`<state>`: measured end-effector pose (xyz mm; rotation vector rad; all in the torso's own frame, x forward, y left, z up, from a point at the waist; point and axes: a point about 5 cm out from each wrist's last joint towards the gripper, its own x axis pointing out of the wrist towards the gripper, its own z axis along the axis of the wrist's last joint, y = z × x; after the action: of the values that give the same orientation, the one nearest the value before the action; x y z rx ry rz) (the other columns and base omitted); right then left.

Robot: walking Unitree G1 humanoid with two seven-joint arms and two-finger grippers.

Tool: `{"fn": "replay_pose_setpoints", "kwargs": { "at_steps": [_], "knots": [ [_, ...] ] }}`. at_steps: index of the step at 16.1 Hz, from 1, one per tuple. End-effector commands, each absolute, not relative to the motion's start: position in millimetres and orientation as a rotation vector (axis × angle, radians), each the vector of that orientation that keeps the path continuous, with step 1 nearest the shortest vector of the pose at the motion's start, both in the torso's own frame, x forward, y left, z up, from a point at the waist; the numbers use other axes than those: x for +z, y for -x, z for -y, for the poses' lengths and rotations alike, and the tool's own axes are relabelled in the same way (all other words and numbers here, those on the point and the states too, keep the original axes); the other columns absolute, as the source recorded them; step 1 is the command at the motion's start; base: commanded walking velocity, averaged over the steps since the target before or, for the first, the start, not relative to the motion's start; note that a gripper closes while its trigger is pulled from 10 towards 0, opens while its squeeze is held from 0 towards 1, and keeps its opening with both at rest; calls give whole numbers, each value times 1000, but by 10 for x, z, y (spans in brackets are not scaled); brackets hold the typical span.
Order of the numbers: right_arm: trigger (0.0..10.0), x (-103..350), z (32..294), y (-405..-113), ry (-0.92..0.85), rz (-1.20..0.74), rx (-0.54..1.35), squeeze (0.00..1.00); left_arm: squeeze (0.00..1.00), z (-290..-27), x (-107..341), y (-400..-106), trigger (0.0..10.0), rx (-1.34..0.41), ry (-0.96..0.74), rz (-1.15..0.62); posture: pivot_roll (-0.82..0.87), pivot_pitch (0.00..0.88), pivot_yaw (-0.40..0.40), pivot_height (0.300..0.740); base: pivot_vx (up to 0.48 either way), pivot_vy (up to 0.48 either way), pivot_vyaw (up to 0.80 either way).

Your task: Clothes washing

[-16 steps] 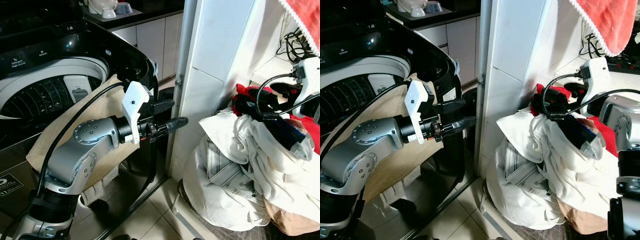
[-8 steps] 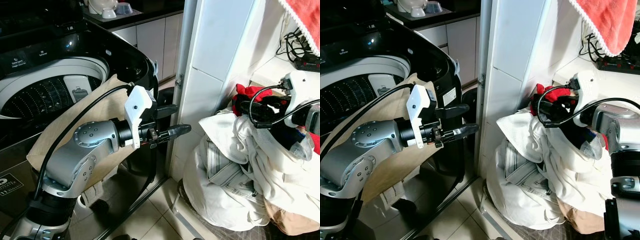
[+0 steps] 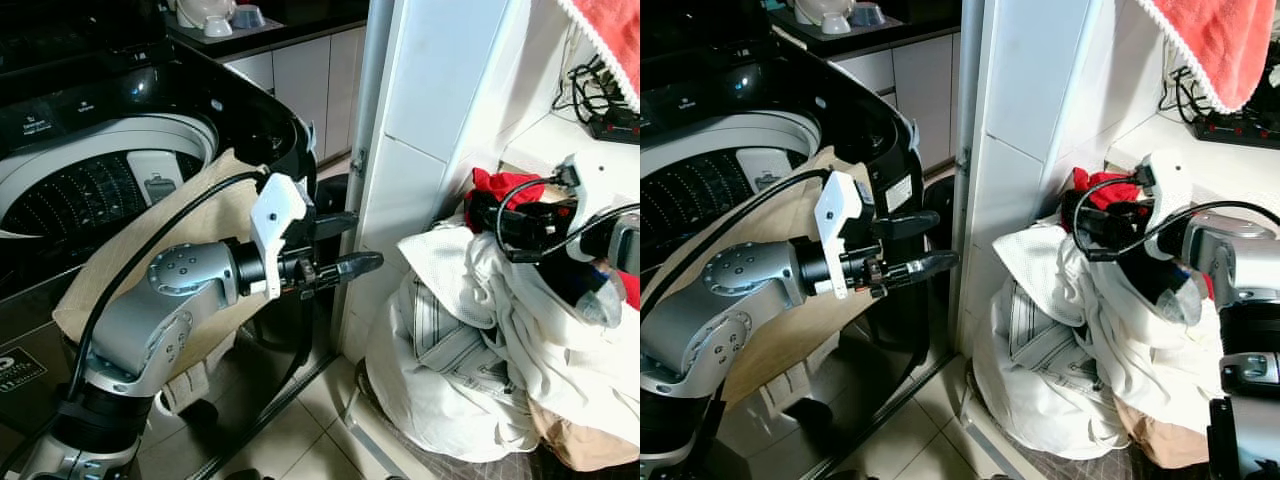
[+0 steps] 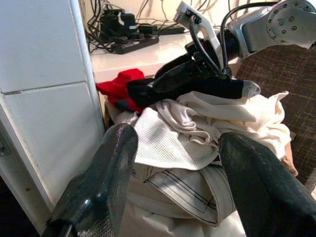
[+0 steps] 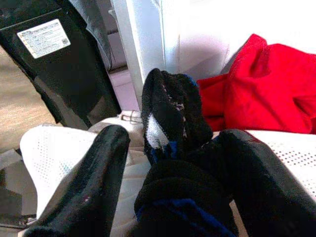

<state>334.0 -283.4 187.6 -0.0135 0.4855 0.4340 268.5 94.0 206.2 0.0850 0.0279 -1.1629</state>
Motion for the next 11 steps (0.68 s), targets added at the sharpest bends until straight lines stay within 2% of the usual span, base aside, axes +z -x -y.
{"fn": "replay_pose_setpoints", "kwargs": {
  "at_steps": [1,11],
  "knots": [
    [0,1871,2853,-3322,15,-505,434,0,0,-930,2069,-2648,10000,-1178,-101,-29,-48,0,-2,740,0,0,0],
    [0,1969,2890,-3327,-46,-445,410,0,0,-933,2062,-2643,10000,-1174,-100,-34,-49,0,-4,740,0,0,0]
  ]
}}
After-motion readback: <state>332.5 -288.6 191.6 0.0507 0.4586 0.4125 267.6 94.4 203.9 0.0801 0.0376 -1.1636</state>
